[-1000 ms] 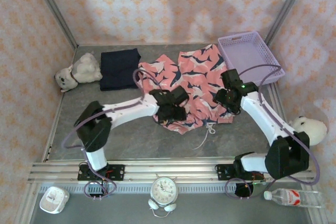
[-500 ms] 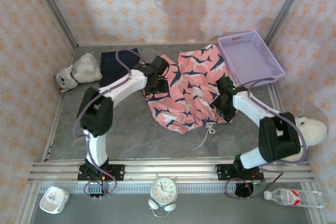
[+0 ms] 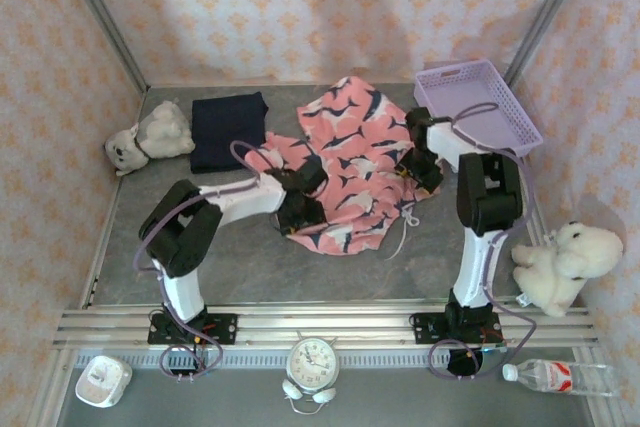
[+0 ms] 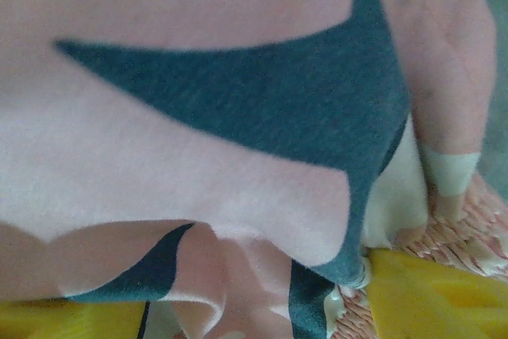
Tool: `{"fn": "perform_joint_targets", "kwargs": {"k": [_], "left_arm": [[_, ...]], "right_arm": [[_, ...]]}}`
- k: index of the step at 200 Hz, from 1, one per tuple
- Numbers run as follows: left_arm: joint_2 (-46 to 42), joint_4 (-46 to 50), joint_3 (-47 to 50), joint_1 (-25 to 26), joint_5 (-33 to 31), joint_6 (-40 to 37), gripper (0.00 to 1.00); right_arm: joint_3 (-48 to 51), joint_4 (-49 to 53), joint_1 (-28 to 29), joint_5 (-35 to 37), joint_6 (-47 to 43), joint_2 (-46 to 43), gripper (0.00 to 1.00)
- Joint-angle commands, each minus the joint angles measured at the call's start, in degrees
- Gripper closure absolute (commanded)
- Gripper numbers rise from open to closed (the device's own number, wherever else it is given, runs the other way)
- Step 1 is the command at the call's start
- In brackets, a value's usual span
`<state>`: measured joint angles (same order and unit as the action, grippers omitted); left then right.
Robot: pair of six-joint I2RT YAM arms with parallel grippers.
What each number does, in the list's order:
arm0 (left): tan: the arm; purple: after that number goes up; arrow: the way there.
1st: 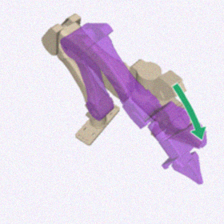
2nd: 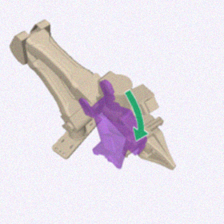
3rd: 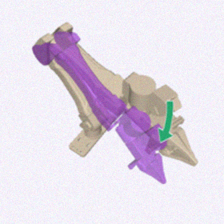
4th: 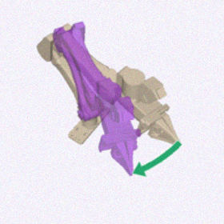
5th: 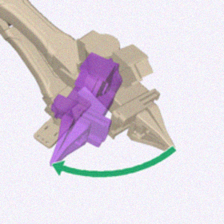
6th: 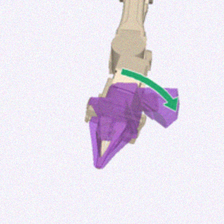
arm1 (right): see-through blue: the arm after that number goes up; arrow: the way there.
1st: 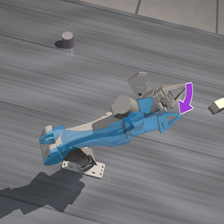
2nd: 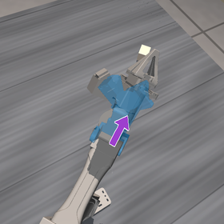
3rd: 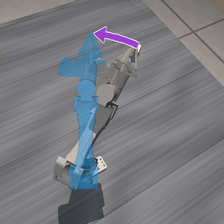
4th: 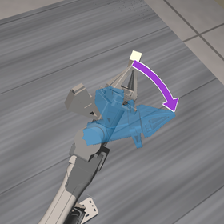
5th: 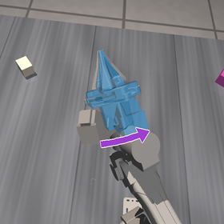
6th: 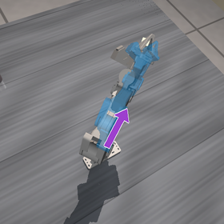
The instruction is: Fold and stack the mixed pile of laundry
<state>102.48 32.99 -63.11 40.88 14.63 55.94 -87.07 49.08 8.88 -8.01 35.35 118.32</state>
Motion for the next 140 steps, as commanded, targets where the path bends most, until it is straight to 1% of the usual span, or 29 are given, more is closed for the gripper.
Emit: {"fn": "perform_joint_targets", "kwargs": {"k": [1, 16, 32, 45, 59, 82, 94, 110, 128, 133, 140], "left_arm": [[-5.24, -1.78, 4.35, 4.62, 1.36, 12.48, 0.29], [-9.39, 3.72, 2.86, 4.89, -2.14, 12.41, 0.26], [-13.43, 8.06, 0.17, 4.28, -5.79, 10.8, 0.23], [-14.73, 11.64, -3.28, 2.79, -8.56, 7.74, 0.21], [-14.23, 13.98, -7.2, -0.65, -10.6, 2.75, 0.21], [-9.66, 13.22, -13.54, -7.57, -8.54, -5.6, 0.21], [-5.72, 13.68, -18.6, -9.89, -8.71, -10.09, 0.22], [1.78, 15.79, -26.86, -12.24, -9.31, -15.61, 0.23], [10.71, 17.38, -35.54, -14.59, -7.91, -19.27, 0.25], [12.71, 17.57, -37.23, -15.31, -7.24, -19.57, 0.25], [15.29, 17.37, -39.7, -16.21, -6.0, -20.11, 0.26]], "right_arm": [[-8.74, 5.4, -0.1, 0.53, -9.01, 5.86, 0.28], [-15.12, 7.21, 0.04, -0.07, -11.48, 7.7, 0.26], [-18.76, 7.77, 0.11, -0.1, -13.15, 5.89, 0.24], [-19.63, 8.62, 0.25, -0.12, -13.82, 2.66, 0.22], [-17.95, 9.41, 0.66, -0.4, -13.66, -2.14, 0.22], [-9.64, 9.05, 2.31, -1.49, -10.83, -11.74, 0.22], [-3.14, 6.87, 3.93, -3.87, -8.27, -17.5, 0.24], [4.87, 4.41, 6.86, -6.34, -3.84, -23.81, 0.26], [12.67, 2.1, 11.02, -7.45, 1.25, -29.0, 0.33], [14.76, 1.12, 12.04, -7.91, 2.56, -30.11, 0.35], [17.51, -0.21, 13.5, -8.24, 4.45, -31.47, 0.42]]}}
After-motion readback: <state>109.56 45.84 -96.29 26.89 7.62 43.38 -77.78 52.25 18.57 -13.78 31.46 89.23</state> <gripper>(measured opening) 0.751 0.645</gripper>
